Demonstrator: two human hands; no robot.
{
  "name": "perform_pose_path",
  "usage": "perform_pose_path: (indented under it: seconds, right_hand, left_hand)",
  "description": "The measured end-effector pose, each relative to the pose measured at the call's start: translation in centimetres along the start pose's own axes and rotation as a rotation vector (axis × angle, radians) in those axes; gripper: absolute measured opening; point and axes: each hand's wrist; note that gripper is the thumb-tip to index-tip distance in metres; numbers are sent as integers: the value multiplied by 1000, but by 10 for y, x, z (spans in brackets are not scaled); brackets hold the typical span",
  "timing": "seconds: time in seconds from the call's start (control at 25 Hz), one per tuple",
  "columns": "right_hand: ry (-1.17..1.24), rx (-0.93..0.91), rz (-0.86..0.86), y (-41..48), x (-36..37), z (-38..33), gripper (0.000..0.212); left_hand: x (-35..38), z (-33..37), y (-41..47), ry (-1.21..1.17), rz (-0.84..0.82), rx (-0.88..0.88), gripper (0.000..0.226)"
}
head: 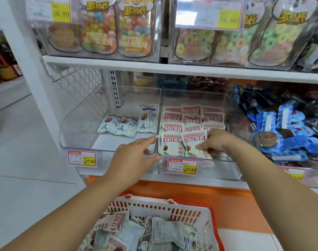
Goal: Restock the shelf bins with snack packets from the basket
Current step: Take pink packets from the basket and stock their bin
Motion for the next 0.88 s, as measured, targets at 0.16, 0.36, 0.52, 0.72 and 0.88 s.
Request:
perform_pose_path:
  seconds: [0.16, 0.36, 0.52, 0.72, 0.88]
  right_hand:
    - [-31, 33, 45, 0, 4, -5, 30]
    - [-23, 70, 38, -12, 10, -11, 27]
    - [23, 66, 41, -25, 8, -13, 23]
    - [-146, 75, 139, -40, -1, -16, 34]
    - [-116, -456, 687, -78, 26, -38, 28]
  left_hand:
    - [0, 1, 2, -20, 33, -3, 51]
    - [5, -5, 3, -14, 18, 0, 55]
    - [9, -13, 2, -76, 38, 31, 59]
    - [5, -21, -19, 21, 213, 80, 46]
    - [8, -42, -57, 110, 235, 168, 32]
Point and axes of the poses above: each hand's wrist, its own y-axis towards the middle knuckle, its own x-axis out of the palm, z = x × y, and after that the axes turned 15 degrees about -z, right-handed
